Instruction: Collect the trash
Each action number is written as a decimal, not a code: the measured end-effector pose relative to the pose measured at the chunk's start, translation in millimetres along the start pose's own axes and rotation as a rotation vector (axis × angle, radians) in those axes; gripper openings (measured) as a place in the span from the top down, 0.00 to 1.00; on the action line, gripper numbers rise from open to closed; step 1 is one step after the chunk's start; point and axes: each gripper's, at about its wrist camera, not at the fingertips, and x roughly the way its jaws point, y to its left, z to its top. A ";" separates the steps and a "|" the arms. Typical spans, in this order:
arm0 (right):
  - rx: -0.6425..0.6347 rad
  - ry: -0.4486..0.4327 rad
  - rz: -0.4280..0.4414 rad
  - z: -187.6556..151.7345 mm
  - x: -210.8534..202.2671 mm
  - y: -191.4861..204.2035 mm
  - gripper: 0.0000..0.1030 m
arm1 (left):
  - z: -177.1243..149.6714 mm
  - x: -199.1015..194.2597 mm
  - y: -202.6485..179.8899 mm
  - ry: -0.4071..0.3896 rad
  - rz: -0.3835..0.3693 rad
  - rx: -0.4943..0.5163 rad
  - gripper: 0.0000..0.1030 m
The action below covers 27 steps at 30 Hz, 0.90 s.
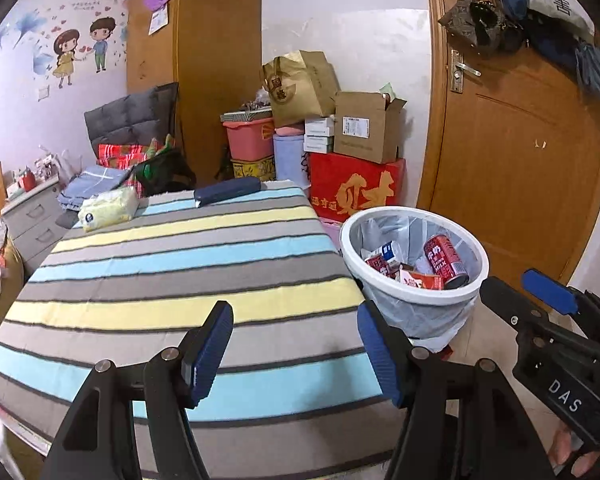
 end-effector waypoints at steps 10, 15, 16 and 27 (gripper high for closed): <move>-0.007 -0.019 -0.035 -9.9 -9.0 9.3 0.40 | -12.7 -12.0 1.9 0.004 0.001 -0.005 0.38; -0.018 -0.028 -0.043 -12.2 -12.6 14.0 0.40 | -13.0 -16.8 3.6 -0.002 0.007 -0.007 0.38; -0.020 -0.030 -0.040 -13.0 -13.2 15.2 0.40 | -12.7 -17.8 3.7 -0.005 0.008 -0.009 0.37; -0.024 -0.033 -0.035 -14.9 -16.2 20.4 0.40 | -14.1 -22.3 5.2 -0.008 0.012 -0.007 0.38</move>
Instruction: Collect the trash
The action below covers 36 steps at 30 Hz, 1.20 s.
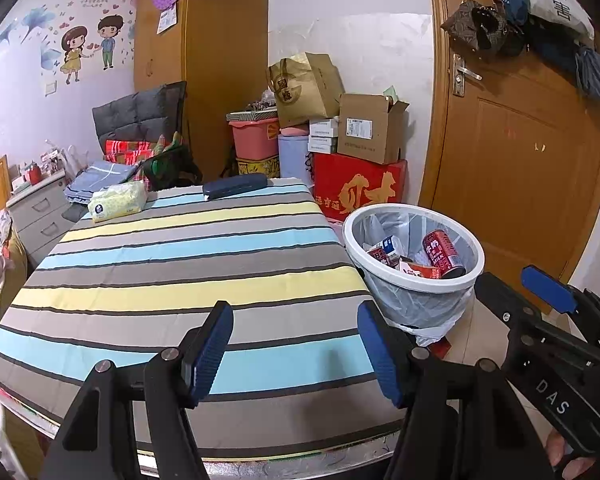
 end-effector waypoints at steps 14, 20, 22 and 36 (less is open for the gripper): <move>-0.004 -0.008 0.000 0.1 -3.8 3.3 0.40 | 0.9 -3.6 0.3 -0.004 -0.001 -0.007 0.38; -0.004 -0.008 0.000 0.3 -3.8 3.0 0.40 | 1.1 -4.2 0.5 -0.004 0.000 -0.007 0.38; -0.004 -0.007 0.001 0.4 -3.7 2.9 0.40 | 1.0 -4.3 0.7 -0.003 0.000 -0.005 0.38; -0.003 -0.006 0.002 0.9 -4.5 4.5 0.40 | 0.9 -5.1 -0.2 -0.004 0.003 -0.008 0.38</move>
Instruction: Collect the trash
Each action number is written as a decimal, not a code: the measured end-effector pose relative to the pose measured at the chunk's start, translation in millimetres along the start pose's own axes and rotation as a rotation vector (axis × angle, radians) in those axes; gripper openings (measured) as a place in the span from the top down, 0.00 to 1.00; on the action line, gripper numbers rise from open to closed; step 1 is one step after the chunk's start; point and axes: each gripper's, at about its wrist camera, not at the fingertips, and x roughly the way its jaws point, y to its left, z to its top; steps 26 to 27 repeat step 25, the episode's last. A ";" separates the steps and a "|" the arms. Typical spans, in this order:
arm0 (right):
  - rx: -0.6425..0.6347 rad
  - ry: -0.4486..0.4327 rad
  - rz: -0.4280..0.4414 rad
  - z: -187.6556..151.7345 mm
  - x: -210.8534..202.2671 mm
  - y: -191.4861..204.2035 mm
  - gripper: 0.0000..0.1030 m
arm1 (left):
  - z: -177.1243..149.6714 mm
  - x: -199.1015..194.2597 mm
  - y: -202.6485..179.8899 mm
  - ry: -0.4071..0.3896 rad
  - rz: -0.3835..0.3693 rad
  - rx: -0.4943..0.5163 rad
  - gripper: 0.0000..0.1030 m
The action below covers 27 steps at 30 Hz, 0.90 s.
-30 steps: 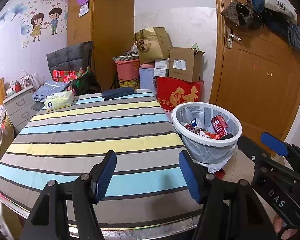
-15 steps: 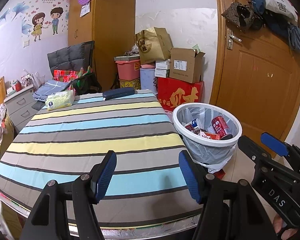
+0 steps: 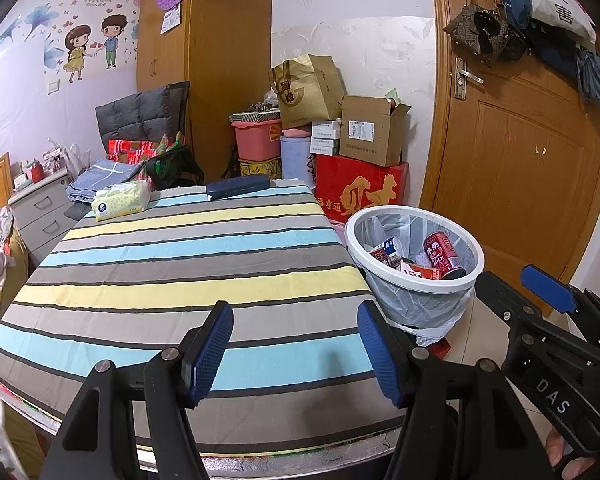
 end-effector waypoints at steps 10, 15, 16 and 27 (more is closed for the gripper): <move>0.000 0.001 -0.001 0.7 -1.2 1.6 0.40 | -0.6 -0.7 -1.4 0.003 -0.004 -0.003 0.38; 0.001 0.000 0.001 0.8 -2.2 2.3 0.40 | -1.4 -0.6 -2.1 0.004 -0.004 -0.005 0.38; 0.001 0.001 0.002 0.9 -2.2 2.5 0.40 | -1.6 -0.4 -2.3 0.005 -0.004 -0.006 0.38; 0.001 0.002 0.002 0.4 -2.7 2.4 0.40 | -2.9 -0.2 -2.4 0.005 -0.007 -0.007 0.38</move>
